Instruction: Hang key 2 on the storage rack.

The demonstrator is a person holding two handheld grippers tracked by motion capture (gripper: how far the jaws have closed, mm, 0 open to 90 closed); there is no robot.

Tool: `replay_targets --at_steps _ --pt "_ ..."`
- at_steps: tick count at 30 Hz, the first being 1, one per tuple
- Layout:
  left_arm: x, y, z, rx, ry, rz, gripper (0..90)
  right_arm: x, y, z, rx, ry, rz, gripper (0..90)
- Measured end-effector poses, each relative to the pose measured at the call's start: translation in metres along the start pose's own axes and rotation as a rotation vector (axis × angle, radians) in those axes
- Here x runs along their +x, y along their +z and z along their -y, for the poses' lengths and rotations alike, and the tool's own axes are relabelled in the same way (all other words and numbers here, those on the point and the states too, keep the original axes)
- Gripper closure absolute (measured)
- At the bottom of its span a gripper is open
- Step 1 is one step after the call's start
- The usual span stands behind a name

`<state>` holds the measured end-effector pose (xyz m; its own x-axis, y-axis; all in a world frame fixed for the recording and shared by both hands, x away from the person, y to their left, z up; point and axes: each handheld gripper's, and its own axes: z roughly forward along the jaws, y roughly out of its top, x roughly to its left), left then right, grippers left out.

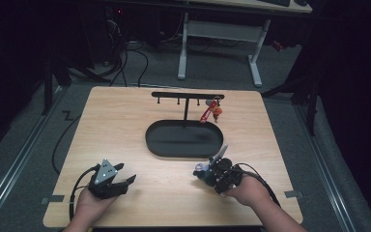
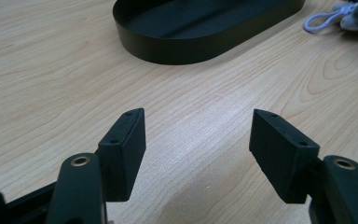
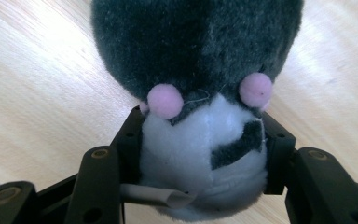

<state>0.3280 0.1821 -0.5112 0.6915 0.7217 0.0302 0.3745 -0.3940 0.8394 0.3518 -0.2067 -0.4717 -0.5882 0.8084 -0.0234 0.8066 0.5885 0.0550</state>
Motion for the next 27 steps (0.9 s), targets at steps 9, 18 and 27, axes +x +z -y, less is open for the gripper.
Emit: replay_targets --at_steps 9,18,27 --pt "0.000 -0.004 0.001 -0.019 0.007 -0.006 29.2 -0.007 -0.037 -0.008 -0.056 0.019 -0.024 48.3" --pt "0.004 -0.003 0.002 0.001 -0.011 -0.026 17.9 -0.001 -0.064 -0.026 -0.073 0.014 -0.016 48.2" --pt "0.004 -0.003 0.003 0.006 -0.006 -0.045 10.9 -0.015 -0.085 -0.048 -0.097 0.051 -0.056 48.3"
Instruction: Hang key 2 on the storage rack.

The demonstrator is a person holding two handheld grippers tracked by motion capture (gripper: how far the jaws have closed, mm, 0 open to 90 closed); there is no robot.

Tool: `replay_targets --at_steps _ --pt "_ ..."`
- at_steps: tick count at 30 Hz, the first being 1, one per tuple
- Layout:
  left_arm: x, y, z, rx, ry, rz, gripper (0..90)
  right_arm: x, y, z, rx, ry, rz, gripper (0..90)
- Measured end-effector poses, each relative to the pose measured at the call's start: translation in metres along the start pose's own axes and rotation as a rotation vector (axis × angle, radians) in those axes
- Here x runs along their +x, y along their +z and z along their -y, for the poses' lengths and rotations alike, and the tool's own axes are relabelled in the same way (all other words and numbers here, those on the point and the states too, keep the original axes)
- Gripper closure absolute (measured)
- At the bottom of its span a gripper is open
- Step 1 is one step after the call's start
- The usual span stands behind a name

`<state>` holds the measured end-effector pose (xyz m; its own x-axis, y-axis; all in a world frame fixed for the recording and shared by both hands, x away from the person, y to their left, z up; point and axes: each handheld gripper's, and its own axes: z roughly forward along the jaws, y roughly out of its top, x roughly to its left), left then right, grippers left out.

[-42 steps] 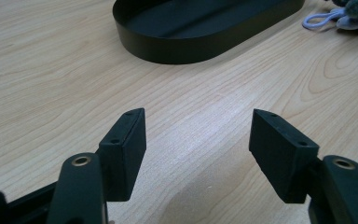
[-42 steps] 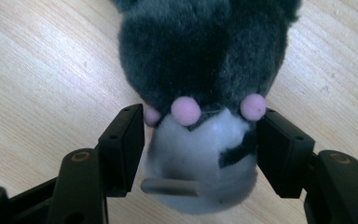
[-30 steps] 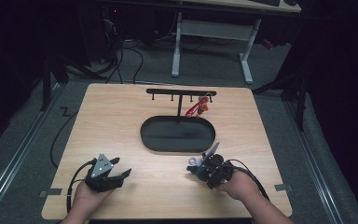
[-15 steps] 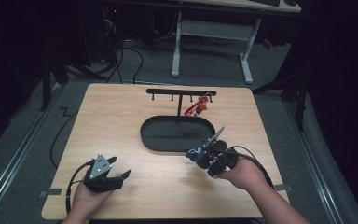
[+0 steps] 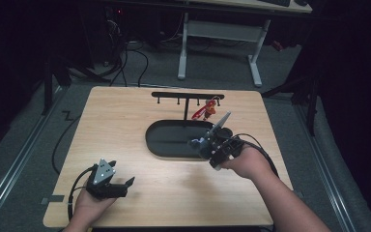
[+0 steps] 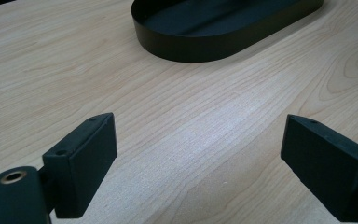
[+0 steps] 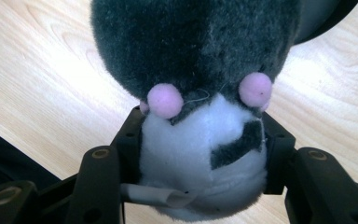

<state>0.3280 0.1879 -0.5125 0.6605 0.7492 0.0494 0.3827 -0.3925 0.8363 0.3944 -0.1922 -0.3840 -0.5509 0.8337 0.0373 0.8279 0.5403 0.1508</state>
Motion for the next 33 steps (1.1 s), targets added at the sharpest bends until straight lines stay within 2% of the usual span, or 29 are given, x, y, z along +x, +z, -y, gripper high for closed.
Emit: replay_targets --at_steps 4,6,7,13,16,17,19,23,26,33 --pt "0.001 0.002 0.002 0.021 0.004 0.009 11.0 -0.003 -0.005 -0.005 -0.004 0.017 0.000 48.3" --pt "0.001 0.002 0.003 0.014 -0.003 0.009 11.0 -0.005 -0.009 -0.009 -0.002 0.022 0.002 48.3" --pt "0.001 0.001 0.002 0.011 -0.003 0.009 11.1 -0.007 -0.011 -0.010 -0.007 0.009 0.000 48.3" --pt "0.002 0.000 0.003 0.014 -0.003 0.008 11.5 -0.013 -0.021 -0.018 -0.005 0.055 0.001 48.3" --pt "0.002 0.000 0.003 0.015 0.000 0.003 11.8 -0.014 -0.025 -0.021 0.000 0.047 0.008 48.3" --pt "0.002 0.000 0.003 0.018 -0.001 0.003 11.8 -0.014 -0.026 -0.022 0.002 0.062 0.009 48.3" --pt "0.002 -0.001 0.004 0.016 -0.001 -0.004 11.8 -0.016 -0.028 -0.023 -0.004 0.050 0.007 48.3" --pt "0.003 -0.003 0.004 0.006 -0.009 -0.008 11.9 -0.017 -0.033 -0.028 -0.003 0.061 0.000 48.2" --pt "0.003 -0.002 0.004 0.011 -0.011 0.003 12.5 -0.019 -0.036 -0.032 -0.002 0.062 -0.004 48.2" --pt "0.003 -0.004 0.005 0.006 -0.014 0.001 12.5 -0.024 -0.042 -0.040 0.004 0.095 -0.007 48.2"
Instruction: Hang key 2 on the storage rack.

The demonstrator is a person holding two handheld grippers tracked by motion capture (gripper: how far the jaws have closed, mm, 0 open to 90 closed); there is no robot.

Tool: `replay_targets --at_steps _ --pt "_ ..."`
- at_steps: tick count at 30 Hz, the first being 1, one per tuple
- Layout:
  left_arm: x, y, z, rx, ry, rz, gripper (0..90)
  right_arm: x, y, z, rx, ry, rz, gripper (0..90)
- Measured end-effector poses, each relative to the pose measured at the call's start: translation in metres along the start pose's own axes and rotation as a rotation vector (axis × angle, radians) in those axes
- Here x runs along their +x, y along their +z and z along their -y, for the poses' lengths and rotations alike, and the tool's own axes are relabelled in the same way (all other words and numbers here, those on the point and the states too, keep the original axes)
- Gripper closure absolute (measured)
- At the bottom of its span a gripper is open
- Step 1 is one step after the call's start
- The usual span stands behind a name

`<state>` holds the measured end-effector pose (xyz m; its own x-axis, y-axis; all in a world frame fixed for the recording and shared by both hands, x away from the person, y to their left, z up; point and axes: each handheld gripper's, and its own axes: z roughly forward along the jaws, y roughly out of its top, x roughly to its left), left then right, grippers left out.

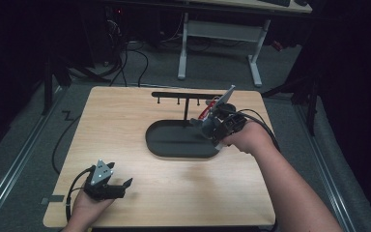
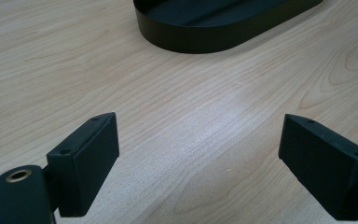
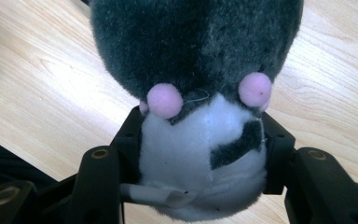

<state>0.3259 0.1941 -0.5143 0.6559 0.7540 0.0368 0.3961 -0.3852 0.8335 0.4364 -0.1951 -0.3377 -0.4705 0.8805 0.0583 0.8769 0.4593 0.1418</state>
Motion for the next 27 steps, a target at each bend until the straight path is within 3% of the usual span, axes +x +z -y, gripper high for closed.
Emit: replay_targets --at_steps 18,27 --pt "0.000 0.001 0.001 0.014 0.002 0.006 13.9 -0.002 -0.011 -0.022 0.017 0.003 -0.020 48.1" --pt "-0.001 0.000 -0.001 0.005 0.008 0.015 14.1 -0.007 -0.020 -0.029 0.001 0.024 -0.002 48.1"
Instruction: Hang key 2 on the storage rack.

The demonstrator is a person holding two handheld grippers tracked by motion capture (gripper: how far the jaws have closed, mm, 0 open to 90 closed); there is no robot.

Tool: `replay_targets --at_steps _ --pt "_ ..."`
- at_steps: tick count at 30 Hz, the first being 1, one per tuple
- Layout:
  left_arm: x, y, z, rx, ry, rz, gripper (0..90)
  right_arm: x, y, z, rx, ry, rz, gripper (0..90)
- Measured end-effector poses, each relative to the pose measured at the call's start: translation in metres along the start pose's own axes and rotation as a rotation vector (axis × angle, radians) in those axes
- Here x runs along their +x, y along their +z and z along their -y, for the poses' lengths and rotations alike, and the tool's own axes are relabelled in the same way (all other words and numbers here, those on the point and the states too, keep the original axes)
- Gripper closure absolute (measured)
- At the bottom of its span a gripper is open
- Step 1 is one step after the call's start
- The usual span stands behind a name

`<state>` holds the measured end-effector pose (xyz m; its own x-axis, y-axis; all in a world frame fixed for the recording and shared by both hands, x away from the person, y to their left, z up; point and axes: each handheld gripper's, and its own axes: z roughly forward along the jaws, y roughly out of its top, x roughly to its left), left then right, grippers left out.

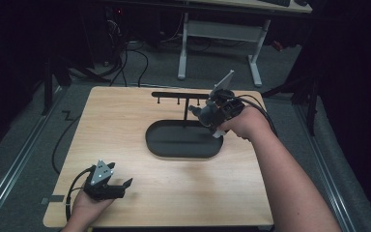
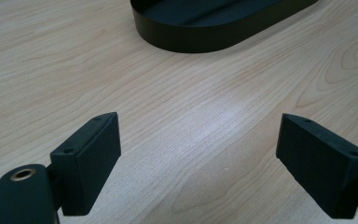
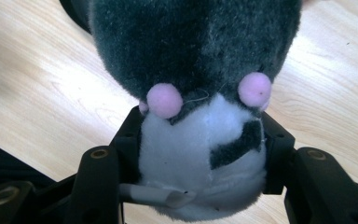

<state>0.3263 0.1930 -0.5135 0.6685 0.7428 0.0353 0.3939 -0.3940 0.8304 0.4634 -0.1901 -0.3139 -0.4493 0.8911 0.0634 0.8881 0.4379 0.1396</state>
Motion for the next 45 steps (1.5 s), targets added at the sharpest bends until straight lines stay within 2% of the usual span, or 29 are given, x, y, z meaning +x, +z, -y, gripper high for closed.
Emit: replay_targets --at_steps 5,11,15,19,33,45 --pt "0.001 0.001 0.000 0.002 0.002 0.001 14.2 -0.001 -0.006 -0.008 -0.004 0.014 0.023 48.0" --pt "0.002 0.001 0.000 0.000 -0.002 -0.001 14.3 -0.008 -0.007 -0.013 -0.039 0.054 0.053 48.0" --pt "0.002 0.000 0.000 0.003 -0.002 0.003 14.3 -0.011 0.000 -0.013 -0.016 0.065 0.082 48.1" --pt "0.002 0.001 0.001 0.008 -0.002 0.002 14.6 -0.011 0.015 -0.012 0.017 0.060 0.091 48.0" --pt "0.002 0.002 0.001 0.016 0.003 0.007 15.0 -0.010 0.055 -0.015 0.060 0.047 0.062 47.9" --pt "0.001 0.003 0.001 0.017 0.005 0.007 15.2 -0.012 0.073 -0.018 0.004 0.055 0.045 46.7"
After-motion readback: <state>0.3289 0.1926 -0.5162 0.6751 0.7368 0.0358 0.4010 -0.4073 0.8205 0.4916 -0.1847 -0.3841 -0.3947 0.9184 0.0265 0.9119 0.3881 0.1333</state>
